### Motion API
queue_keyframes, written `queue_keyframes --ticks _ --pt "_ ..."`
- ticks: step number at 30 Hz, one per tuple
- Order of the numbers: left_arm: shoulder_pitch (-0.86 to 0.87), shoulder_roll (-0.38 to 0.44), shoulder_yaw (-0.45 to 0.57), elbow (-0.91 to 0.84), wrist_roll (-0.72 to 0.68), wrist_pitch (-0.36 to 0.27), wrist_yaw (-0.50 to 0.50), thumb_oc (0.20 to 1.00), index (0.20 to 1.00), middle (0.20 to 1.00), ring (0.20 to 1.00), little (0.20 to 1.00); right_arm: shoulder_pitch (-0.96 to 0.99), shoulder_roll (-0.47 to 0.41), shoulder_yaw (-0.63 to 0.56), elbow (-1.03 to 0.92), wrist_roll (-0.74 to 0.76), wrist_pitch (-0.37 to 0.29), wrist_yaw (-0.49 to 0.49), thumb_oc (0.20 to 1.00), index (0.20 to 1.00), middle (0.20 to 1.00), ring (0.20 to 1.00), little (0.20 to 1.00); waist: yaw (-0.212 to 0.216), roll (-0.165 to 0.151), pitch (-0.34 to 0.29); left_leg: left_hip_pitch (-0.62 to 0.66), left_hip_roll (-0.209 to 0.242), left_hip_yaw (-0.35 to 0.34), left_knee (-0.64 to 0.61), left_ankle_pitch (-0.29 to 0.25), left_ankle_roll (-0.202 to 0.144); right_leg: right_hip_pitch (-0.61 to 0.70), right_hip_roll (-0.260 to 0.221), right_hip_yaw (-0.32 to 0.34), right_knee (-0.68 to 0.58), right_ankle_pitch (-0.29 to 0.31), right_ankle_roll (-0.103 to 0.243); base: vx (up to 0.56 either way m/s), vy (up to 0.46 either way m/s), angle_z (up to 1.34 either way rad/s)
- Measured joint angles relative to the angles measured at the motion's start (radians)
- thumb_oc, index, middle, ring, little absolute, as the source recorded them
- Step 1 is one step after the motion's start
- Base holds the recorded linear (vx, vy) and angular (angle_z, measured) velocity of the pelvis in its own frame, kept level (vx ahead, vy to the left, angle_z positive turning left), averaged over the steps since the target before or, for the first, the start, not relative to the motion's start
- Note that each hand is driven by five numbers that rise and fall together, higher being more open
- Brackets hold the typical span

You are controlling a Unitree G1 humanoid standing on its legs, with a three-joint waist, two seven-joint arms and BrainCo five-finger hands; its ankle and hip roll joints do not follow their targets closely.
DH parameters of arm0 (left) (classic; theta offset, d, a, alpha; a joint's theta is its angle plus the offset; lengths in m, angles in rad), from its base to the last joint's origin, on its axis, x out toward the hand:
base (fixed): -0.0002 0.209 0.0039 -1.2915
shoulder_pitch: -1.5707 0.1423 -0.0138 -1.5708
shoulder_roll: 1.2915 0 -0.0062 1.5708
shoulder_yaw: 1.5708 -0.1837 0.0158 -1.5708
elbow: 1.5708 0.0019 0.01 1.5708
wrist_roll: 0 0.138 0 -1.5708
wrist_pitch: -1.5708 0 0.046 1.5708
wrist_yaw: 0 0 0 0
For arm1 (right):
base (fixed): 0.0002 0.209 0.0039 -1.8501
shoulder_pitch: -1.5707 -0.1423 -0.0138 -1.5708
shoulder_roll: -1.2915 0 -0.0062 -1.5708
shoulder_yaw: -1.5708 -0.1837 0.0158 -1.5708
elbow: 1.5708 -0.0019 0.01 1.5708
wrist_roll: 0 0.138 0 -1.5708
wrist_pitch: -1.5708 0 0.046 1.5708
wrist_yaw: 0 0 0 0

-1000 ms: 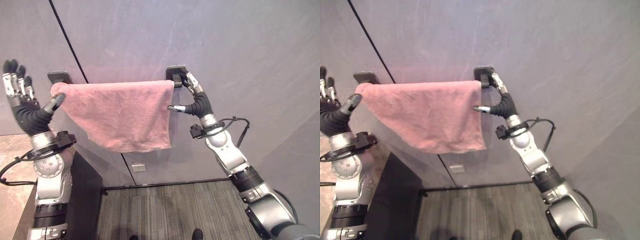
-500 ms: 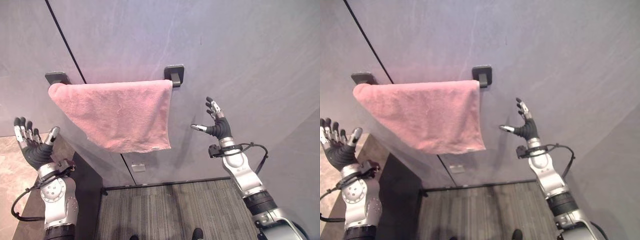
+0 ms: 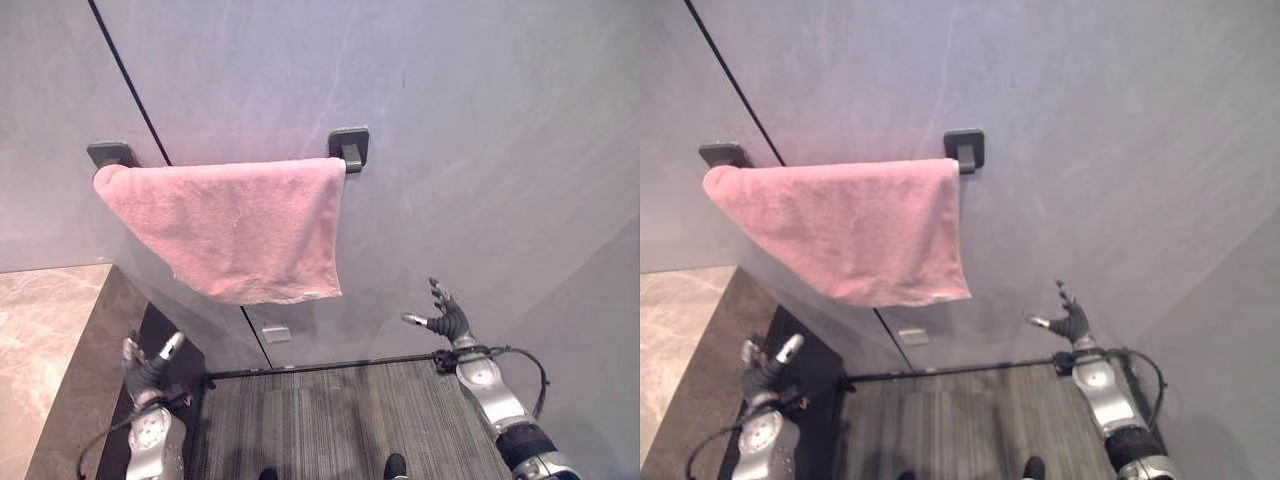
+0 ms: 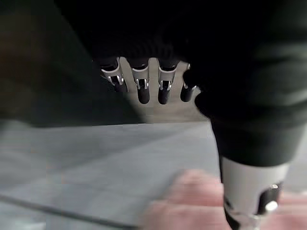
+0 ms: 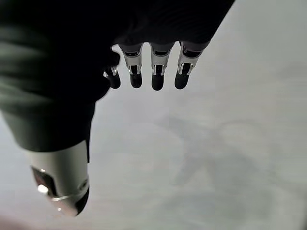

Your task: Put brush and paste in cup on sink, flatten towel.

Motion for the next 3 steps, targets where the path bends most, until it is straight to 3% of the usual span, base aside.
queue_keyframes --ticks 3 --pt "-0.001 -0.026 -0.027 0.09 -0.05 0.023 -0.035 1.0 1.0 1.0 1.0 1.0 0.01 0.01 0.001 0.1 0.0 0.003 0.001 1.0 1.0 1.0 1.0 1.0 -0.006 -0.001 0.003 0.001 0.0 0.001 0.0 0.0 0.0 0.0 0.0 0.001 0.0 0.0 0.001 0.0 0.0 0.0"
